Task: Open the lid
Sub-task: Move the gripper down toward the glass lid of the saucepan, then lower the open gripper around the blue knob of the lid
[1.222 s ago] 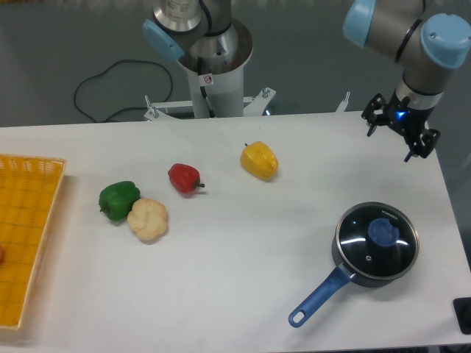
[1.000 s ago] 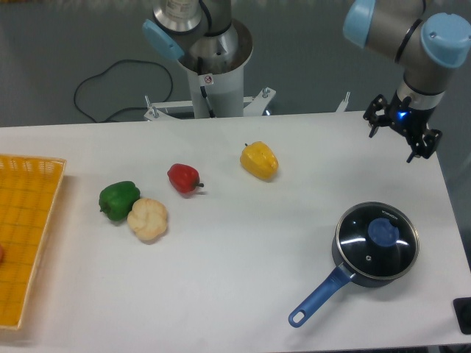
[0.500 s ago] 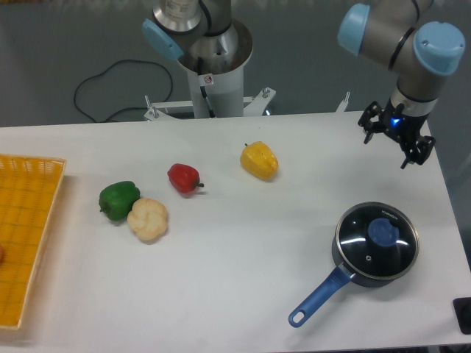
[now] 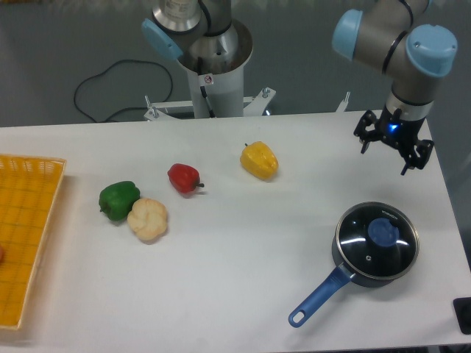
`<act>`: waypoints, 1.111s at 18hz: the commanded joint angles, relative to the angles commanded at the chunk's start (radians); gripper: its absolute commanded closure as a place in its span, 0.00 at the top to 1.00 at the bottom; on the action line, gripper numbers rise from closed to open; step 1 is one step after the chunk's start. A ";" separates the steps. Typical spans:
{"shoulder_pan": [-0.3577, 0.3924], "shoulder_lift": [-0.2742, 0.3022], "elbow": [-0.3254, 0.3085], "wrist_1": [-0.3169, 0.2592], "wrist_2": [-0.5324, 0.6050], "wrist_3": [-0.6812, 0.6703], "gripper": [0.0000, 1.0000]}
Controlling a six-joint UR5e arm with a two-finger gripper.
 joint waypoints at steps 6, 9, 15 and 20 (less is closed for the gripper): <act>-0.037 -0.017 0.029 -0.002 0.008 -0.167 1.00; -0.086 -0.064 0.083 -0.008 0.079 -0.208 1.00; -0.147 -0.158 0.161 -0.011 0.115 -0.256 1.00; -0.146 -0.175 0.181 -0.017 0.066 -0.250 1.00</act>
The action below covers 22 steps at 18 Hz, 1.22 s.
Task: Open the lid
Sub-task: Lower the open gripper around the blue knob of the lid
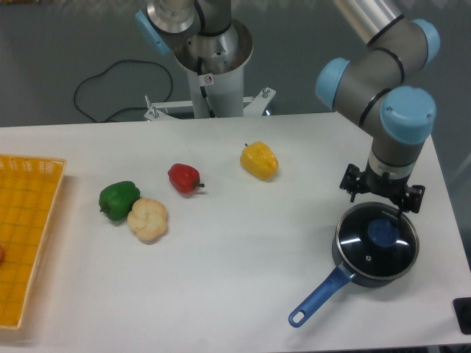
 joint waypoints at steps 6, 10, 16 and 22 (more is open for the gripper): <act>0.018 -0.012 0.043 -0.002 -0.032 0.056 1.00; 0.032 -0.038 0.078 -0.002 -0.052 0.106 1.00; 0.031 -0.052 0.100 -0.029 -0.048 0.152 1.00; 0.023 -0.057 0.094 -0.032 -0.045 0.158 1.00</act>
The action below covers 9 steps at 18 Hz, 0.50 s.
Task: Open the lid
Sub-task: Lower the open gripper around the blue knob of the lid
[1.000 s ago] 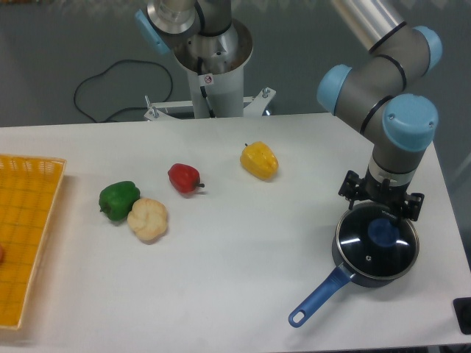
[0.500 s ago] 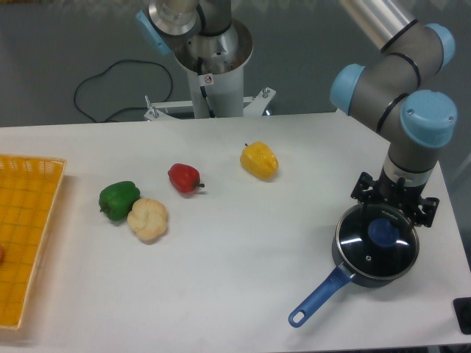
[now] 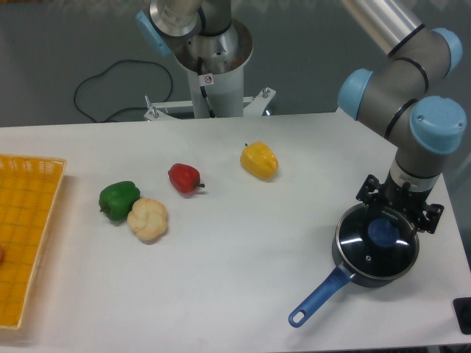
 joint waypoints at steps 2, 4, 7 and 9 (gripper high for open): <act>0.000 -0.002 -0.003 0.000 0.002 0.002 1.00; -0.002 -0.005 -0.003 0.002 0.003 0.003 1.00; -0.002 -0.014 0.000 0.003 0.003 0.005 1.00; -0.002 -0.018 0.000 0.003 0.003 0.020 1.00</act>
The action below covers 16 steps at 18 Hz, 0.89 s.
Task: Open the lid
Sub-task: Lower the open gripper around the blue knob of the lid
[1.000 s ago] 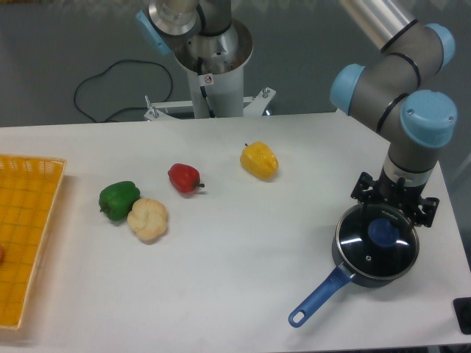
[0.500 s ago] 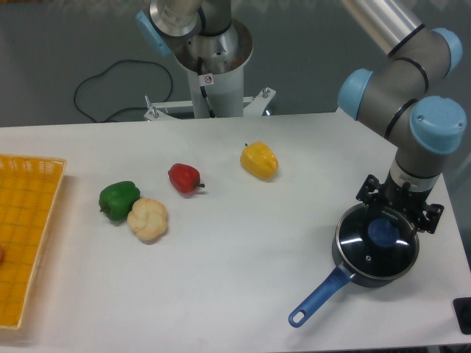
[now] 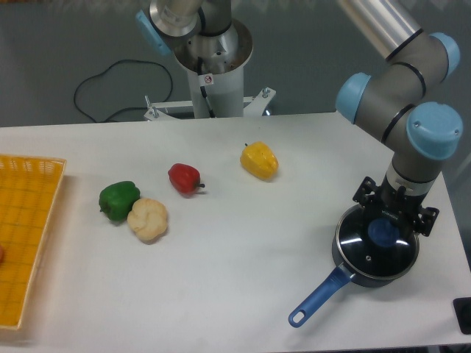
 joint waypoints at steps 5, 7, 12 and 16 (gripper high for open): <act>-0.002 -0.009 0.000 0.003 0.000 0.003 1.00; -0.003 -0.011 0.000 0.006 0.000 0.003 1.00; -0.012 -0.017 0.003 0.008 0.000 0.003 1.00; -0.023 -0.025 0.005 0.011 0.000 0.002 1.00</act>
